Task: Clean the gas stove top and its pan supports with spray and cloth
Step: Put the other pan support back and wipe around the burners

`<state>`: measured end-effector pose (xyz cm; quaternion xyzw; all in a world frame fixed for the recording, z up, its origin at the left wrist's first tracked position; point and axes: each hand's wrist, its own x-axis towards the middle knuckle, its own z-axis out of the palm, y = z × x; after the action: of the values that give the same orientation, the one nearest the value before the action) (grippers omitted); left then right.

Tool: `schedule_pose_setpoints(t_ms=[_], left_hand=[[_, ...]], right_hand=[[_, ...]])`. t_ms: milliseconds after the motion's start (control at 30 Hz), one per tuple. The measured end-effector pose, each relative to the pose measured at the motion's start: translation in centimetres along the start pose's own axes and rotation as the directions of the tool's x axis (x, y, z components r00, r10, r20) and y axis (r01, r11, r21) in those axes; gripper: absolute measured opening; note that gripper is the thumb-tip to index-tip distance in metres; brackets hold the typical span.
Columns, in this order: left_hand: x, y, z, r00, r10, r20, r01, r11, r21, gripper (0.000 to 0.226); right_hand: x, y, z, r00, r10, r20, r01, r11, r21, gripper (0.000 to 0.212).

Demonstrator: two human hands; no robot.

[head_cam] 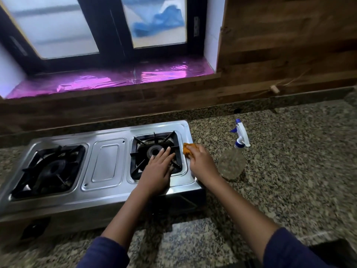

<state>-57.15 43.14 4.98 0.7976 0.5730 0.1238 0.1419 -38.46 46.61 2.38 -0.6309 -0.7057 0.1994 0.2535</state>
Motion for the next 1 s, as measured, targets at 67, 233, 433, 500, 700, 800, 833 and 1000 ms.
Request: schedule_pose_setpoints(t_ms=[67,233,433,500,700,800,833,1000], left_hand=[[-0.1,-0.2,0.1,1.0,0.009,0.0,-0.009,1.0,0.005,0.053],[0.2,-0.5,0.5,1.0,0.018,-0.006,-0.018,1.0,0.005,0.054],[0.1,-0.2,-0.1,0.999,0.0,0.042,0.0,1.0,0.011,0.06],[-0.2,0.3,-0.6,0.999,0.011,0.036,-0.01,0.999,-0.041,0.067],[-2.4,4.5,-1.2,0.974,0.222,-0.036,-0.212,0.854,-0.475,0.053],[-2.3,6.4,-1.7,0.951,0.294,0.097,-0.15,0.712,-0.686,0.036],[-2.2,6.7,-1.8,0.947,0.293,0.13,-0.114,0.685,-0.719,0.031],[-2.1,7.2,-1.6,0.963,0.24,0.119,-0.065,0.639,-0.767,0.008]], right_hand=[[-2.4,0.1,-0.5,1.0,-0.011,0.012,0.011,1.0,-0.007,0.046],[-10.3,-0.1,-2.3,0.999,-0.036,0.018,0.036,0.999,-0.007,0.053],[-13.7,1.3,-3.2,0.999,0.015,0.034,-0.023,0.97,0.24,0.055],[-13.9,1.0,-4.2,0.996,0.088,-0.006,-0.077,0.903,0.422,0.043],[-14.4,-0.6,-7.0,0.945,0.304,0.124,-0.268,0.495,0.827,0.032],[-14.5,-1.2,-7.5,0.939,0.281,0.2,-0.284,0.301,0.911,0.031],[-14.6,-1.5,-7.5,0.939,0.273,0.21,-0.287,0.279,0.916,0.035],[-15.0,-1.3,-7.1,0.932,0.249,0.262,-0.314,0.198,0.929,0.041]])
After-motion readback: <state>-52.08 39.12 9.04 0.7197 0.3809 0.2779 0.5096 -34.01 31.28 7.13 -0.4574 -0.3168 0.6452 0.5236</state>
